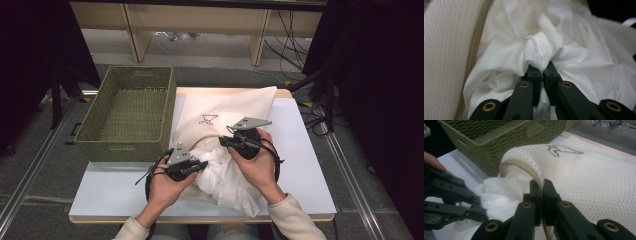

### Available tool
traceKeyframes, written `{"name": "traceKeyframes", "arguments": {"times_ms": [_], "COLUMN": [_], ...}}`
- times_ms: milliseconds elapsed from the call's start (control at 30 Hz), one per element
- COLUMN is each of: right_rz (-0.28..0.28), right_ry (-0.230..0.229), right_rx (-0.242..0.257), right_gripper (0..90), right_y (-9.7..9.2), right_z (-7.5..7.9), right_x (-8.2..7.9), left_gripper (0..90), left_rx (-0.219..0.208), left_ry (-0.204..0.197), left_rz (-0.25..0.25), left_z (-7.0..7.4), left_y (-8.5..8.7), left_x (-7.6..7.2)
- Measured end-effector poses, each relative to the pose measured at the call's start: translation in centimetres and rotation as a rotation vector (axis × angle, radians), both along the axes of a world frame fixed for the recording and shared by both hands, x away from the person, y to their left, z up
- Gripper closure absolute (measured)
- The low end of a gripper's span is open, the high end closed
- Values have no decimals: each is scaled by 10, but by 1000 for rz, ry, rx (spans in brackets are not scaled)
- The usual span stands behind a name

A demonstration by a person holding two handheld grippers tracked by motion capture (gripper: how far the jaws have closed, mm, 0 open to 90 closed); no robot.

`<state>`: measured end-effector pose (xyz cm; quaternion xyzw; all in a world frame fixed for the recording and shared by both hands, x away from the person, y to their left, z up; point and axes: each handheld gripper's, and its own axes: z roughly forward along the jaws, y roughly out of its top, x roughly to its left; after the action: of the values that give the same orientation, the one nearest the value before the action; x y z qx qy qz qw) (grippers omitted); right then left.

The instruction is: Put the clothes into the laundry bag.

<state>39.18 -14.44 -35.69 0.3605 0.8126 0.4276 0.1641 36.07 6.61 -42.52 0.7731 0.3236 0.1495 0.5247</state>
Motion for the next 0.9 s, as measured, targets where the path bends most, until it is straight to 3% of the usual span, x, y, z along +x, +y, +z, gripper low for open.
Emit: {"name": "traceKeyframes", "arguments": {"times_ms": [100,133,200,267,300,333,400,433,467,500,600,667,700,833,900], "right_rz": [12,-5,-6,-3,1,-4,-7,-4,-13,-19,-31,-12,-26,-32,-24], "right_ry": [-27,-8,-15,-1,-7,-2,4,-15,2,-9,11,-16,1,-5,-3], "right_rx": [5,11,16,8,7,9,10,10,22,7,20,14,26,8,14], "right_gripper": [887,887,887,887,887,887,886,885,885,885,884,884,884,883,883], "right_y": [-1,-1,-1,-4,-5,-6,-8,-8,-9,-10,-10,-10,-9,-11,-11], "right_z": [5,6,4,2,0,0,1,0,1,1,1,1,1,3,3], "right_x": [-3,-4,-2,1,3,4,4,6,5,6,5,7,5,5,5], "left_gripper": [855,852,845,830,820,814,788,767,732,687,535,450,413,350,333], "left_rx": [22,40,105,193,188,216,212,198,220,201,198,164,145,108,98], "left_ry": [-48,-55,-72,-47,-29,-33,-36,-47,-54,-62,-82,-90,-102,-111,-81], "left_rz": [27,31,52,61,78,64,65,67,62,64,58,54,44,27,3], "left_z": [6,5,-2,-16,-23,-28,-31,-30,-27,-25,-16,-9,-5,8,8], "left_y": [-12,-15,-22,-26,-28,-28,-27,-26,-23,-21,-10,-4,-1,5,3], "left_x": [11,14,24,34,36,38,34,32,30,28,20,10,6,-13,-20]}}
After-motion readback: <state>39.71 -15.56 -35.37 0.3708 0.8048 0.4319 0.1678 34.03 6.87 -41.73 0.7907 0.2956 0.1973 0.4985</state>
